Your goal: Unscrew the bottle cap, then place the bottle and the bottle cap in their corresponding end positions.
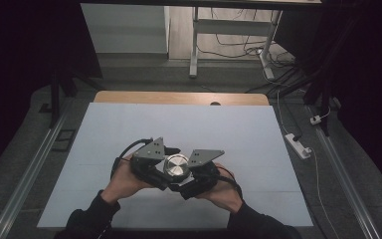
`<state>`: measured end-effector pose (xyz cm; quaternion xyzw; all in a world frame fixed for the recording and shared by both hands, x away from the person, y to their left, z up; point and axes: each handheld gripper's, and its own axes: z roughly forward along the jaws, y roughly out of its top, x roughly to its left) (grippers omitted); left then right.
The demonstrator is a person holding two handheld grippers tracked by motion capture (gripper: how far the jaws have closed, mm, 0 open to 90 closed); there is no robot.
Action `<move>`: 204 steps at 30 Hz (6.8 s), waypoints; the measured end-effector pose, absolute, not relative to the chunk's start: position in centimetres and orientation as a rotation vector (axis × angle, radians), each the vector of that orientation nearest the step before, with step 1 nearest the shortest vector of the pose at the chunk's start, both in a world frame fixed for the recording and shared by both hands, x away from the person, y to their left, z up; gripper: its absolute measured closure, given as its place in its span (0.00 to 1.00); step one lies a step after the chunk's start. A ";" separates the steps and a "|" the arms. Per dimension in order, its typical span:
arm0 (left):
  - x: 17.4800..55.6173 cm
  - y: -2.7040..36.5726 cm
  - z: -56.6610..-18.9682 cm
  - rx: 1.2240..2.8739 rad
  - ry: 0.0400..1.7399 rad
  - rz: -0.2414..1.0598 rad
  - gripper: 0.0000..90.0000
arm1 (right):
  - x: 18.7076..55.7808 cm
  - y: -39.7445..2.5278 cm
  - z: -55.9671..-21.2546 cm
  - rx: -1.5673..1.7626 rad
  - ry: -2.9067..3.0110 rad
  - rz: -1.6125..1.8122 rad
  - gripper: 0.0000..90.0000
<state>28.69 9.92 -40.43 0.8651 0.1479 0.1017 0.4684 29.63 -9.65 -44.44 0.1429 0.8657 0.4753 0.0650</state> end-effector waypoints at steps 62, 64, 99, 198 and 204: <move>26.4 11.6 -40.3 2.040 0.468 0.261 0.23 | 32.4 -12.5 -44.6 0.586 2.485 1.380 0.17; 26.3 11.6 -40.3 2.039 0.464 0.259 0.23 | 32.4 -12.6 -44.6 0.591 2.481 1.377 0.17; 25.1 9.8 -44.6 2.059 0.406 0.196 0.23 | 35.6 -12.8 -44.7 0.653 2.436 1.374 0.17; 30.8 6.8 -54.1 2.283 0.555 0.177 0.22 | 41.7 -9.1 -50.8 0.723 2.459 1.248 0.16; 30.9 6.9 -54.2 2.278 0.560 0.162 0.22 | 41.7 -9.1 -50.8 0.722 2.456 1.257 0.16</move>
